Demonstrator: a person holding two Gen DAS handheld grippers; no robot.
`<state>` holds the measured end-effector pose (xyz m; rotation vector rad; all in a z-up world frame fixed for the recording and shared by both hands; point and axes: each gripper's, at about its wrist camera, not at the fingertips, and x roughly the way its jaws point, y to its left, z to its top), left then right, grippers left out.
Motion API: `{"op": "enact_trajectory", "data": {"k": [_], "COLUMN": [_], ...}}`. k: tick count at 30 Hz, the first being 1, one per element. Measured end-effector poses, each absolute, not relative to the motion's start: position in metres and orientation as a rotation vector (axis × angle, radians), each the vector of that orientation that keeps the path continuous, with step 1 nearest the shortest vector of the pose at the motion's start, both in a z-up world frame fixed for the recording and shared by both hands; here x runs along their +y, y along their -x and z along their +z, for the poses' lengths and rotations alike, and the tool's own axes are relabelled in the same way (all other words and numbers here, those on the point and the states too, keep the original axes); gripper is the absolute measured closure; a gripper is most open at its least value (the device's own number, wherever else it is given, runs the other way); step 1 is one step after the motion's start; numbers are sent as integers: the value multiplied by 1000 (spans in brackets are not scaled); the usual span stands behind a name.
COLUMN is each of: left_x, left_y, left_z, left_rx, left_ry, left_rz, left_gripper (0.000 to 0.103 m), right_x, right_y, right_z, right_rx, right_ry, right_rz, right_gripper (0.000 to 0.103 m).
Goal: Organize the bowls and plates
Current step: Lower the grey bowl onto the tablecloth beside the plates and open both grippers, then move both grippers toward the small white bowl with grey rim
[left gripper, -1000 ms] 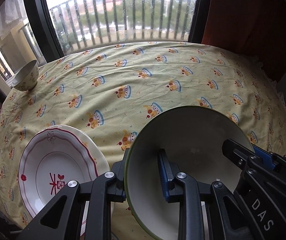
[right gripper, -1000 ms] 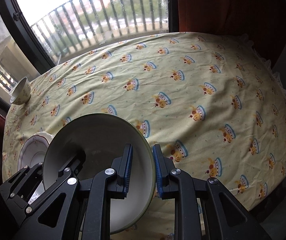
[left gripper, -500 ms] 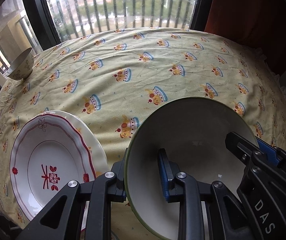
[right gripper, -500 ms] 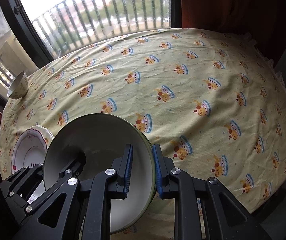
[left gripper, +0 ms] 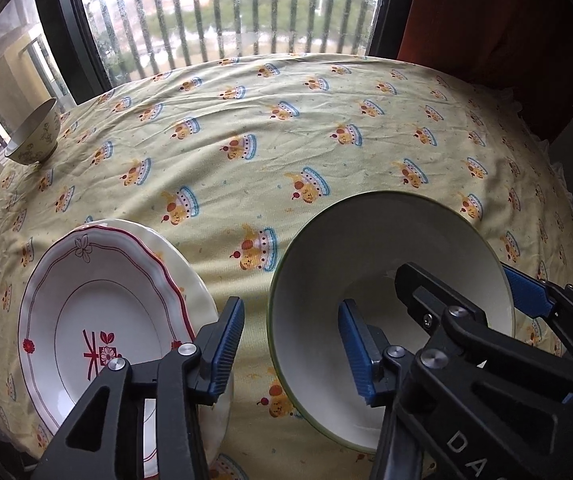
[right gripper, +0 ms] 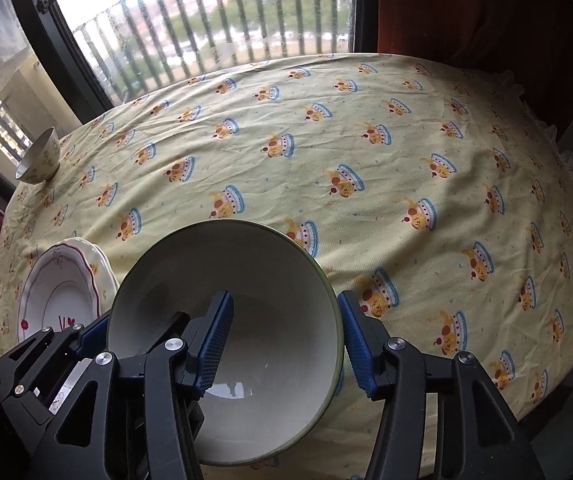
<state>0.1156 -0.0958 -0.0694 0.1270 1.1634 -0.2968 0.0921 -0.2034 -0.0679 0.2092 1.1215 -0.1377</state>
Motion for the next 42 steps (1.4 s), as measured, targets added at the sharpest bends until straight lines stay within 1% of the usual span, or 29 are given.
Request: {"op": "enact_trajectory", "data": {"k": [1, 2, 3, 5, 8, 10, 13, 18, 24, 42], "left_x": [-94, -91, -89, -86, -80, -72, -55, -34, -2, 152], "left_y": [-115, -115, -114, -115, -114, -117, -126, -142, -155, -209], "left_z": [-68, -67, -66, -63, -54, -48, -38, -27, -4, 26], "left_rx": [1160, 1159, 1161, 1166, 1129, 1122, 1106, 1094, 1050, 999], "left_ry": [-121, -115, -104, -87, -90, -87, -51, -35, -86, 19], "left_rz": [-300, -302, -312, -340, -384, -388, -376, -380, -366, -270], "left_gripper": [32, 28, 27, 21, 21, 20, 15, 14, 15, 14], "right_x": [-201, -198, -195, -191, -183, -180, -176, -160, -131, 19], "right_y": [-92, -92, -93, -93, -95, -100, -104, -111, -121, -185], "right_z": [-67, -66, -65, -60, -54, -49, -40, -20, 0, 41], "right_rx": [1118, 1115, 1110, 1103, 1131, 1156, 1154, 1095, 1059, 931], "right_ry": [-208, -201, -191, -179, -159, -152, -159, -80, -145, -134], "right_rz": [-130, -128, -128, -138, -160, -161, -215, -303, -308, -169], "right_gripper": [33, 29, 28, 25, 21, 20, 20, 20, 20, 20]}}
